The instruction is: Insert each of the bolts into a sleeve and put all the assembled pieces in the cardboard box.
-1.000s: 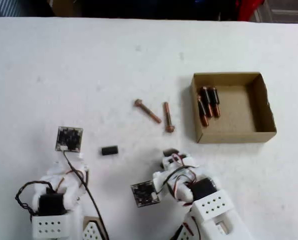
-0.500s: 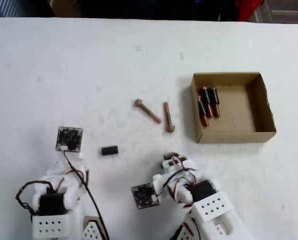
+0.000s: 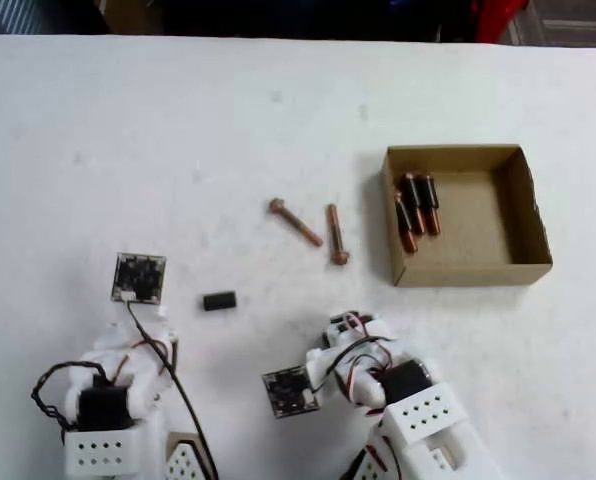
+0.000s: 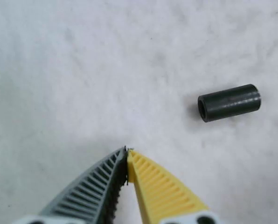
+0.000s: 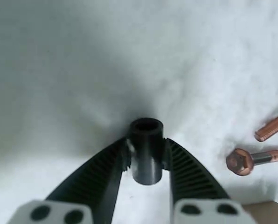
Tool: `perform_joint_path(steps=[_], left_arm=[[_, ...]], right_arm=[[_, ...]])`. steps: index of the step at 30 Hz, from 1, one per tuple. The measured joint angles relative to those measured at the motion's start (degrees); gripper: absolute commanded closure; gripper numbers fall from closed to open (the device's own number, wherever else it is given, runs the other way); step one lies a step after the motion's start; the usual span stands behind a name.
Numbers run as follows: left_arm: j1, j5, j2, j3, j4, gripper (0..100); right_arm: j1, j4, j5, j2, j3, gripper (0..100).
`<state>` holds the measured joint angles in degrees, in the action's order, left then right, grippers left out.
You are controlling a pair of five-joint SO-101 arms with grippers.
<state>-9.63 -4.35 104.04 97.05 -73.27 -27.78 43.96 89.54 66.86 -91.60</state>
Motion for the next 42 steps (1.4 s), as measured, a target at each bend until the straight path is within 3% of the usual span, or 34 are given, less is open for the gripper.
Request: perform_joint_path(steps=[4, 24, 29, 42], left_arm=[[0.0, 0.0, 0.0, 0.0, 0.0, 98], [0.0, 0.0, 0.0, 0.0, 0.0, 98], [0.0, 0.0, 0.0, 0.0, 0.0, 98], [0.0, 0.0, 0.0, 0.0, 0.0, 98]], right_arm=[[0.09, -0.62, -5.1, 0.0, 0.0, 98.2], [3.34, -3.34, -21.98, -0.79, 7.82, 98.1], [3.25, 2.37, -31.47, -0.88, 16.26, 98.1], [3.16, 17.32, -45.01, -7.12, 39.65, 98.1]])
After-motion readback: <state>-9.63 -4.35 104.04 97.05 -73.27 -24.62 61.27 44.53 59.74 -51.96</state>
